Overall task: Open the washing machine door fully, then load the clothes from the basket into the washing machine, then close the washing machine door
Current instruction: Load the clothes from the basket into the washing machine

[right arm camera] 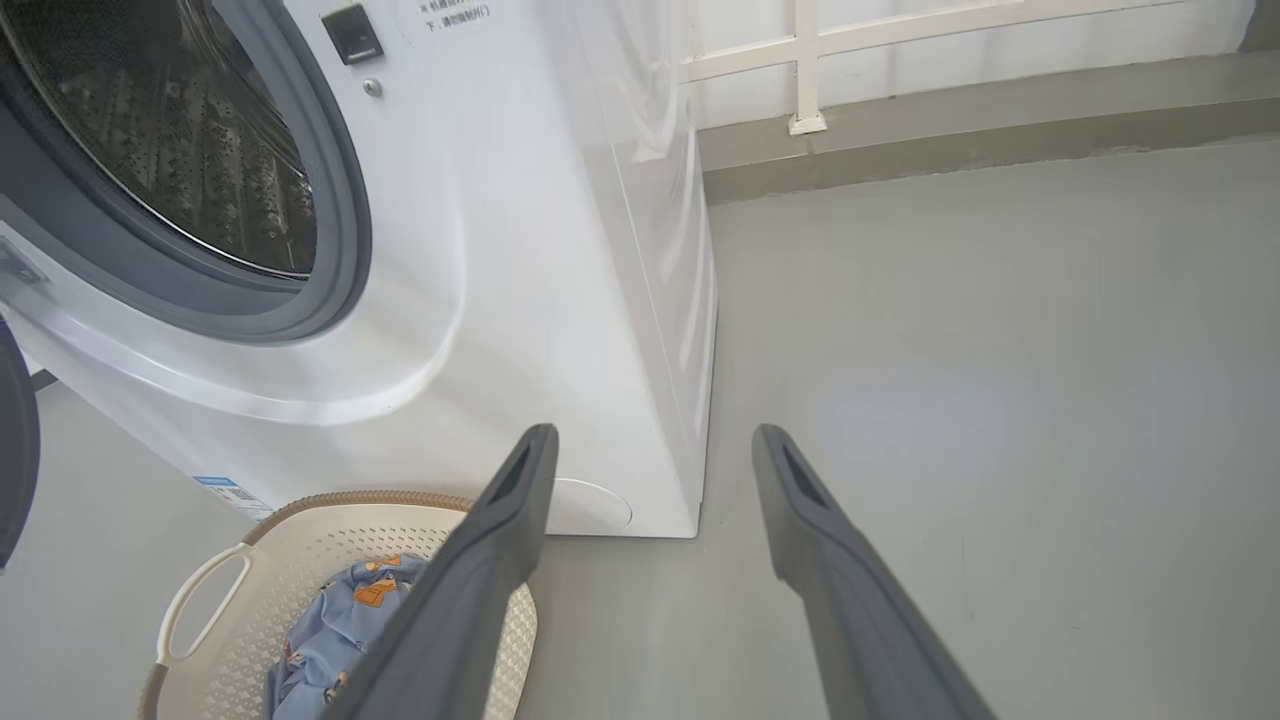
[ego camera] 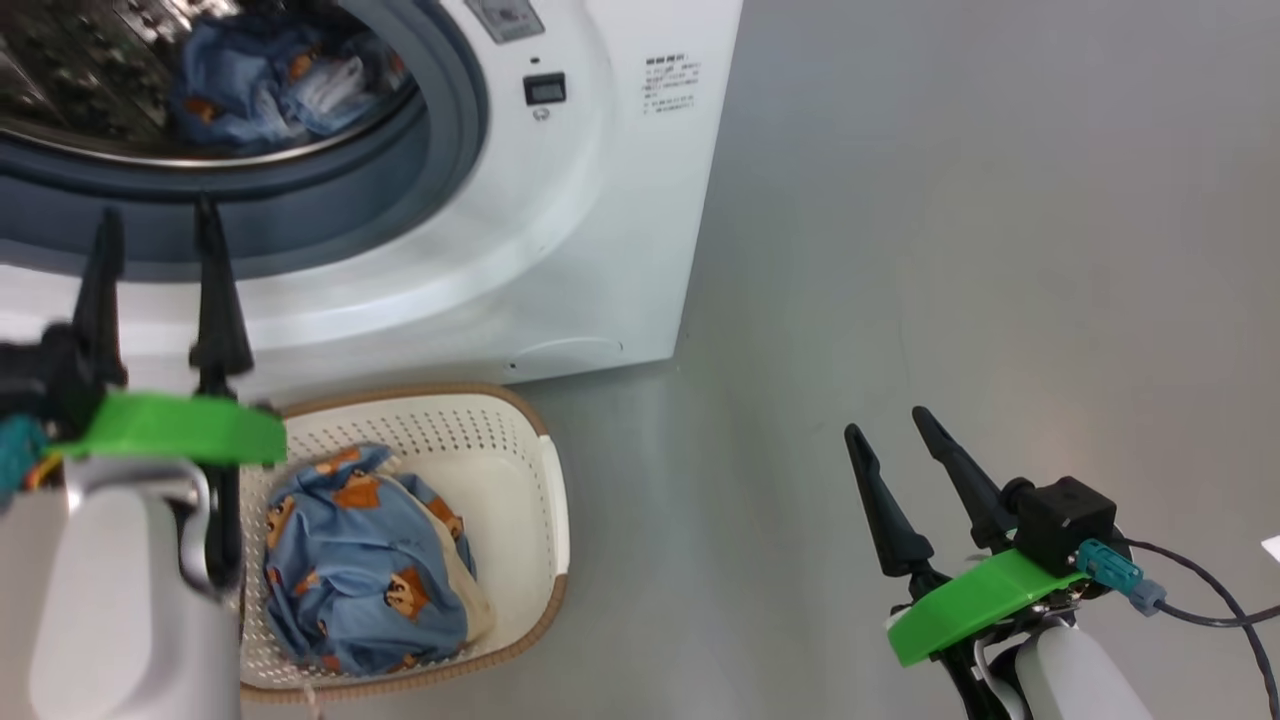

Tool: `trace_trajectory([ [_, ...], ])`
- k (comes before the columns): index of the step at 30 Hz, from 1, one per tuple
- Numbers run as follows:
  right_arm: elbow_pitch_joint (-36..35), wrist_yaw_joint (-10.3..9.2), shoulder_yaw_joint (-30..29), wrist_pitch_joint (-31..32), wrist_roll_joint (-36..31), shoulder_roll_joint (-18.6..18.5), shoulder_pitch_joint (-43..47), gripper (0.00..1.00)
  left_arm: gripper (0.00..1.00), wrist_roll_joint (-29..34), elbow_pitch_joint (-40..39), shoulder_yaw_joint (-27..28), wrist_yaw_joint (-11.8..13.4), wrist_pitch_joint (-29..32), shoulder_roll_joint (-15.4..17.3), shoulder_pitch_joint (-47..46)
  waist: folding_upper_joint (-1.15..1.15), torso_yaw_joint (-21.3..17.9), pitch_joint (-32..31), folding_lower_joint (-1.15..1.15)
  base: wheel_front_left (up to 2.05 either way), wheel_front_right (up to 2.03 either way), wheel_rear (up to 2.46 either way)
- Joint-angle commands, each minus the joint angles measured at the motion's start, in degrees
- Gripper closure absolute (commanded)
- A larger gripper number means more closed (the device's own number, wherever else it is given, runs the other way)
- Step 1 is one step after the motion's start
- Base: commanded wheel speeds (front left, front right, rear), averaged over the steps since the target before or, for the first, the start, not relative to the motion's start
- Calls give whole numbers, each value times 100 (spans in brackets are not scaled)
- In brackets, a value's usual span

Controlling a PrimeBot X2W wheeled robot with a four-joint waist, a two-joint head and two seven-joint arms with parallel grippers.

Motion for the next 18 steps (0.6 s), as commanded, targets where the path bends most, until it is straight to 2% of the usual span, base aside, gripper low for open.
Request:
trace_trajectory([
  [1,-97,9,110,-68,49,17,116,0,0,36,-219,179,8,-22,157,154,0,45,-166,0,0,0,0],
  [9,-51,9,121,-68,63,-4,262,0,0,52,-741,306,11,-22,12,1102,0,137,-503,0,0,0,0],
  [18,-18,9,170,-68,37,-12,350,0,0,84,-1145,165,81,-22,-116,2059,0,197,-831,0,0,0,0],
])
